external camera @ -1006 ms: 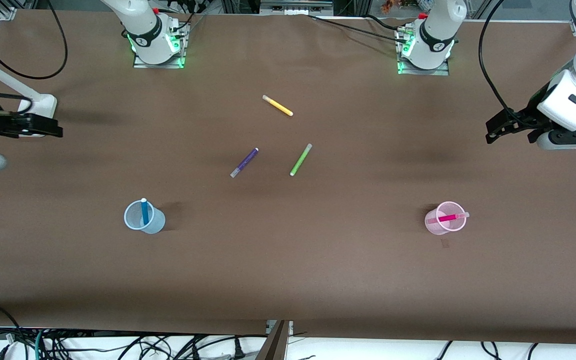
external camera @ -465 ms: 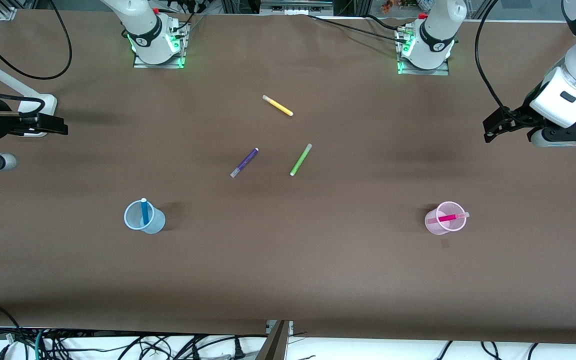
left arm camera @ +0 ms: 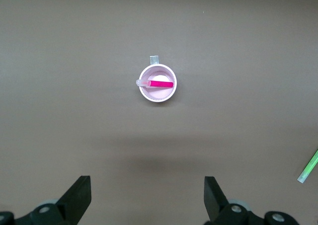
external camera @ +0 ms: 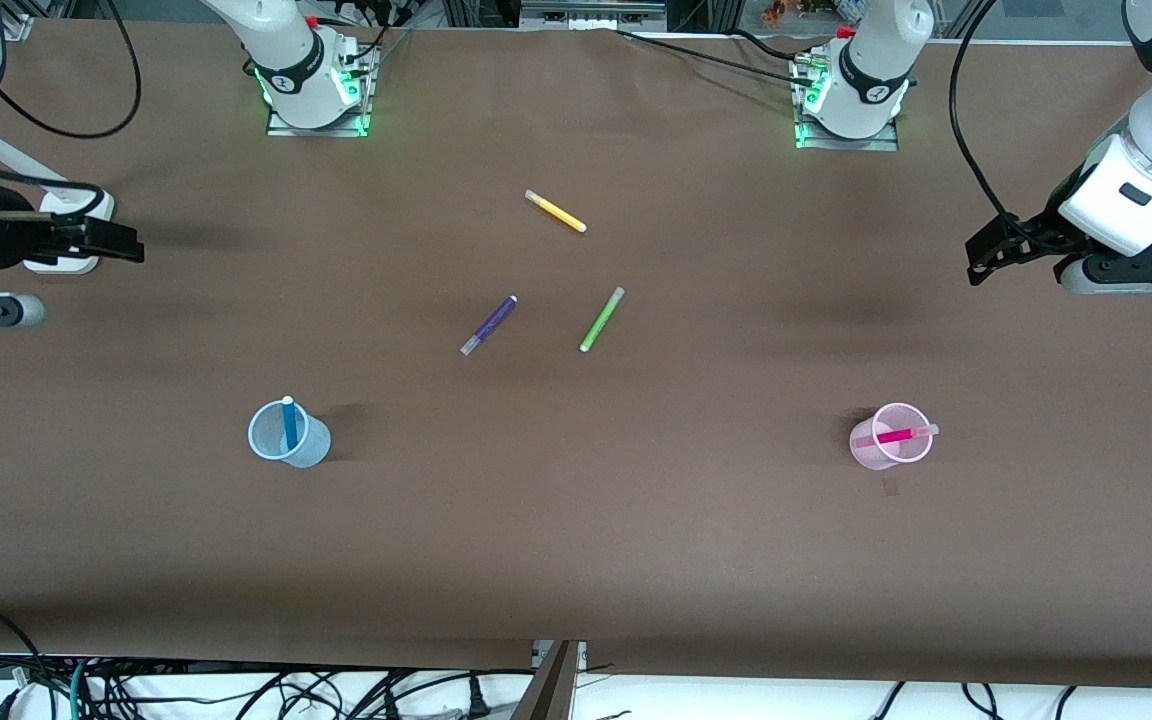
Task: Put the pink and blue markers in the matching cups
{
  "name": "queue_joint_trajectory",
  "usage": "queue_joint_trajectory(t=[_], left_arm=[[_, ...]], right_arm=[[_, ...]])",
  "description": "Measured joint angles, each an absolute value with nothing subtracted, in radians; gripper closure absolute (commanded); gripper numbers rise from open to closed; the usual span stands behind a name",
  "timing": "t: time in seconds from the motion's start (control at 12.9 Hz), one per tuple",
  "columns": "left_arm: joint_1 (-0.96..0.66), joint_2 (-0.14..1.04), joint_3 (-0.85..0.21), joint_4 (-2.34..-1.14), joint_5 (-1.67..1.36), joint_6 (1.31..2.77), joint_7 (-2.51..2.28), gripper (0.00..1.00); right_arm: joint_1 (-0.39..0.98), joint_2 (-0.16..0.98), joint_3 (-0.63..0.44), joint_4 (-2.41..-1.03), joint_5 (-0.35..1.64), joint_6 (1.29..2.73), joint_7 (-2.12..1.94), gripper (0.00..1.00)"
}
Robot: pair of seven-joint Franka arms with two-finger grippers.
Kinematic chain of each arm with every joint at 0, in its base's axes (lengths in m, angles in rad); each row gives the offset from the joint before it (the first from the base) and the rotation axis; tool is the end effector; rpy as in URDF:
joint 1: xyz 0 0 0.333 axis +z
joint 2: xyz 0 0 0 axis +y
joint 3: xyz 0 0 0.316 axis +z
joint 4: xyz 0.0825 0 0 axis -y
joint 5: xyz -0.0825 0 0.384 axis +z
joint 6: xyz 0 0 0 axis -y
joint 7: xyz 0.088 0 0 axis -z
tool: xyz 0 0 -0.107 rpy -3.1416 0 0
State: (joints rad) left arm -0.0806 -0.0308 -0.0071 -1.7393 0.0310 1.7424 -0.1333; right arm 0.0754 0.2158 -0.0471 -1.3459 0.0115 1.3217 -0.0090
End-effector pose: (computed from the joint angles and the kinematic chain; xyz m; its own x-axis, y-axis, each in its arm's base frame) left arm 0.5541 -0.0460 0.5765 0.9985 0.0403 0.0376 0.0413 -0.9988 -0.0261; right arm 0.5911 0.0214 0.5853 0.9707 0.0380 -0.2375 0.0382 -0.9993 -0.0035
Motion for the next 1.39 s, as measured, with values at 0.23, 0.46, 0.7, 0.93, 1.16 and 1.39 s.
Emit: queue_joint_trajectory(t=[0.23, 0.46, 0.7, 0.93, 1.16, 1.39], left_arm=[[-0.081, -0.031, -0.007, -1.74, 0.031, 1.742, -0.133, 0.0], [-0.08, -0.031, -0.007, -1.742, 0.031, 1.742, -0.133, 0.0], [-0.08, -0.031, -0.007, -1.743, 0.03, 1.742, -0.133, 0.0], [-0.08, -0.031, -0.007, -1.743, 0.03, 1.742, -0.133, 0.0], [-0.081, -0.031, -0.008, -1.743, 0.03, 1.742, -0.133, 0.0], [-0.081, -0.031, -0.008, -1.743, 0.03, 1.742, -0.133, 0.0]], right_arm=[[0.076, 0.088, -0.048, -1.531, 0.01, 1.459, -0.011, 0.01], [0.076, 0.023, -0.062, -1.575, 0.004, 1.438, -0.015, 0.01], [0.076, -0.005, -0.071, -1.576, 0.004, 1.369, -0.018, 0.0], [0.076, -0.004, -0.071, -1.571, 0.003, 1.362, -0.018, 0.01], [0.076, 0.02, -0.071, -1.542, 0.003, 1.349, -0.018, 0.0], [0.076, 0.032, -0.071, -1.533, 0.003, 1.343, -0.018, 0.0]])
